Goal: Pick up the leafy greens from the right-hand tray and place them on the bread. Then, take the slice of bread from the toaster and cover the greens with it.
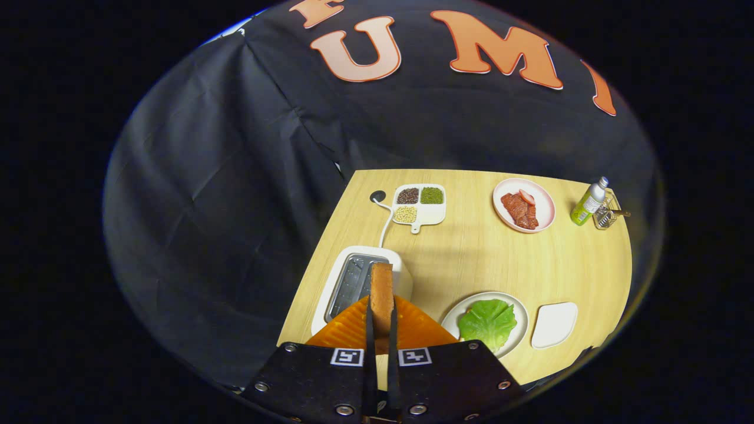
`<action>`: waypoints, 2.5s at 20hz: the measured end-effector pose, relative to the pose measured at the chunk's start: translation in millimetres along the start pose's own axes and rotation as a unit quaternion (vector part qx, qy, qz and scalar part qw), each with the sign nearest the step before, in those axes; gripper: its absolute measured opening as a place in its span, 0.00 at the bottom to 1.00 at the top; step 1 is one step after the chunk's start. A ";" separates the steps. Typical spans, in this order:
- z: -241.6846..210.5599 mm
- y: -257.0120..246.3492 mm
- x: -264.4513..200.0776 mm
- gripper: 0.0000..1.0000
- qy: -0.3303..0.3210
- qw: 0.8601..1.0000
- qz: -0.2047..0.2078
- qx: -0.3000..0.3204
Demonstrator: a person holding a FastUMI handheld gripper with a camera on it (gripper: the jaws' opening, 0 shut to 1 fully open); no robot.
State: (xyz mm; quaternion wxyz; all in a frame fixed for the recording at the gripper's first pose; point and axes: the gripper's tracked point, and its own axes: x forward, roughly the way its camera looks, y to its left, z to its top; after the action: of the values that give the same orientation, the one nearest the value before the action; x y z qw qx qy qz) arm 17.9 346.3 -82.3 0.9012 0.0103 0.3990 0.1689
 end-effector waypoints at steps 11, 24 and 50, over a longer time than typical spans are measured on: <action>-51.8 -95.5 11.7 0.07 0.031 0.999 -0.004 0.042; -106.1 -153.8 68.0 0.07 0.079 0.994 0.039 0.063; -138.5 -237.2 82.1 0.96 0.100 0.993 -0.020 0.060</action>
State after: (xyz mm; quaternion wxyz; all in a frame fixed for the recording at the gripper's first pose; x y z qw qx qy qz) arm 39.4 132.3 -271.8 0.8579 0.0392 0.4964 0.1269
